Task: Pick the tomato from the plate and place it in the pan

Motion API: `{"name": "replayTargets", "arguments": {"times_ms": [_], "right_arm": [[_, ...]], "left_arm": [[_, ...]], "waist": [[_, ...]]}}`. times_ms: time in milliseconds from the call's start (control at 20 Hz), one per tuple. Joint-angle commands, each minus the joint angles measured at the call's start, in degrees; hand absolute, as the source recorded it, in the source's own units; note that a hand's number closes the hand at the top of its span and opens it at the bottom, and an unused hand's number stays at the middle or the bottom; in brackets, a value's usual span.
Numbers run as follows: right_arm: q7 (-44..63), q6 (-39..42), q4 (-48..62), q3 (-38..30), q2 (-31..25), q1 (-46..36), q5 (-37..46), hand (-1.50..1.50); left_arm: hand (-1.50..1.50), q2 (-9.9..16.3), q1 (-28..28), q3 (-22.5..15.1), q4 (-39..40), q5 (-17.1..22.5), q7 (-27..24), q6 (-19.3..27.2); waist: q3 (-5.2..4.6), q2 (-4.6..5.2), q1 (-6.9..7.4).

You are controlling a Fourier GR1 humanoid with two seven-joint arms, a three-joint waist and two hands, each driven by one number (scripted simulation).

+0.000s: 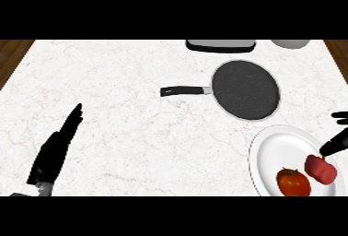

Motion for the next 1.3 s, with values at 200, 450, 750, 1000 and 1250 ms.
{"name": "replayTargets", "arguments": {"times_ms": [200, 450, 750, 1000, 1250], "right_arm": [[11.25, 8.67, 10.57, 7.74, 7.24, -8.16, -4.14, -1.50], [14.99, 9.94, 16.75, 10.92, 11.49, -13.18, -8.61, -1.50], [15.52, 16.25, 20.40, 16.91, 12.96, -15.24, -11.81, -1.50], [17.50, 17.44, 21.37, 22.15, 15.45, -15.33, -15.76, -1.50], [18.41, 19.01, 24.32, 25.34, 16.30, -17.42, -19.08, -1.50]], "left_arm": [[0.00, -1.65, -1.58, -1.63, 0.34, -2.24, 1.88, 0.43], [0.00, -1.28, -1.70, -0.63, -0.82, -2.09, 2.36, 0.30], [0.00, -1.29, -0.51, -0.06, 0.01, -1.49, -0.04, -1.14], [0.00, -0.18, -0.90, 0.57, -1.92, -1.28, 2.56, -1.51], [0.00, -0.69, 0.89, 0.38, -1.45, -1.45, 0.91, -1.71]], "waist": [[0.12, 0.38, 0.52], [0.10, 0.41, 1.20], [0.00, 0.40, 1.20], [0.04, 0.06, 0.85], [-0.02, 0.08, 1.02]]}}
